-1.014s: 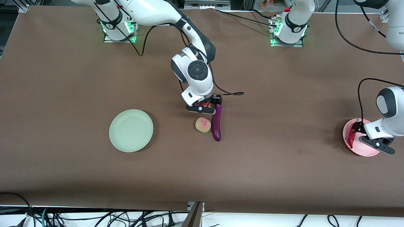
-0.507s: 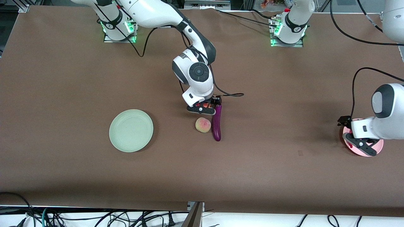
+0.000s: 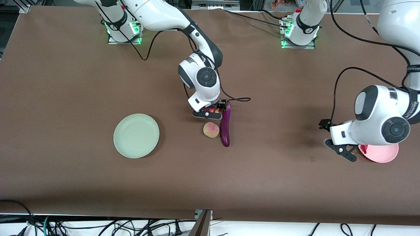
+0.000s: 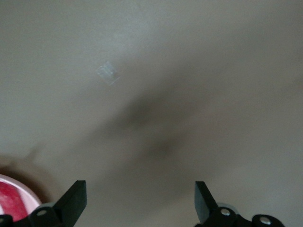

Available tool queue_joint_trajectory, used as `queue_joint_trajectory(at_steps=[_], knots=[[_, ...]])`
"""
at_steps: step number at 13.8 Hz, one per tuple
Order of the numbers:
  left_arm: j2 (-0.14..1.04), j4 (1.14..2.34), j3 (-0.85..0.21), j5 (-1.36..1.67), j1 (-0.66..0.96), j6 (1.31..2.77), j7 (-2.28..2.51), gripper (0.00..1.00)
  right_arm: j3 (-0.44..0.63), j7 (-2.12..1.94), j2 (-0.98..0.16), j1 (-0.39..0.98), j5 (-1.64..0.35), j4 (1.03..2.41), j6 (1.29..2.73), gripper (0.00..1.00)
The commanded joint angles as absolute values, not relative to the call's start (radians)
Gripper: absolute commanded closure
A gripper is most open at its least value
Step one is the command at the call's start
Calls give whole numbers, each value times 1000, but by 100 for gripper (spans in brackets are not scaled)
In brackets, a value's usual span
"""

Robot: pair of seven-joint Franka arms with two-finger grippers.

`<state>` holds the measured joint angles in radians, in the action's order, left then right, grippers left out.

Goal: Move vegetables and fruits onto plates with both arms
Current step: 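Release the chili on the pink plate while the right gripper grasps the pomegranate, then carry the pomegranate to the green plate while the left gripper reaches the eggplant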

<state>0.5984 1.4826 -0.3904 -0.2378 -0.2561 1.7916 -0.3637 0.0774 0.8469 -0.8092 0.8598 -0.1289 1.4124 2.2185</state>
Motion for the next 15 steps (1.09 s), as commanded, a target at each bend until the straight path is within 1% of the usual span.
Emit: queue_joint_trajectory(at_steps=[1,2,3,5,7,8,10,12,13,15], knots=[[598,1471,-390,-225,-180,1750,-196,0,81,842,-810,876,-115,1468,2301,0],[598,1471,-388,-225,-149,1750,-140,0,81,842,-810,874,-115,1467,2301,3],[601,1471,-388,-224,-123,1750,-83,0,81,841,-808,873,-117,1463,2299,13],[603,1468,-388,-186,-86,1752,19,0,83,828,-799,867,-118,1457,2293,42],[617,1468,-388,-103,-78,1764,86,0,86,810,-790,851,-118,1453,2264,69],[623,1467,-388,-48,-66,1767,116,0,87,778,-766,833,-124,1451,2229,77],[643,1466,-388,41,-32,1823,217,0,89,698,-720,801,-130,1447,2143,78],[652,1479,-388,61,12,1899,349,0,91,614,-664,734,-133,1447,2045,77],[678,1479,-388,66,49,1929,400,0,91,557,-638,700,-132,1447,1998,77],[704,1508,-382,51,130,2073,509,0,107,410,-615,643,-129,1448,1910,77]])
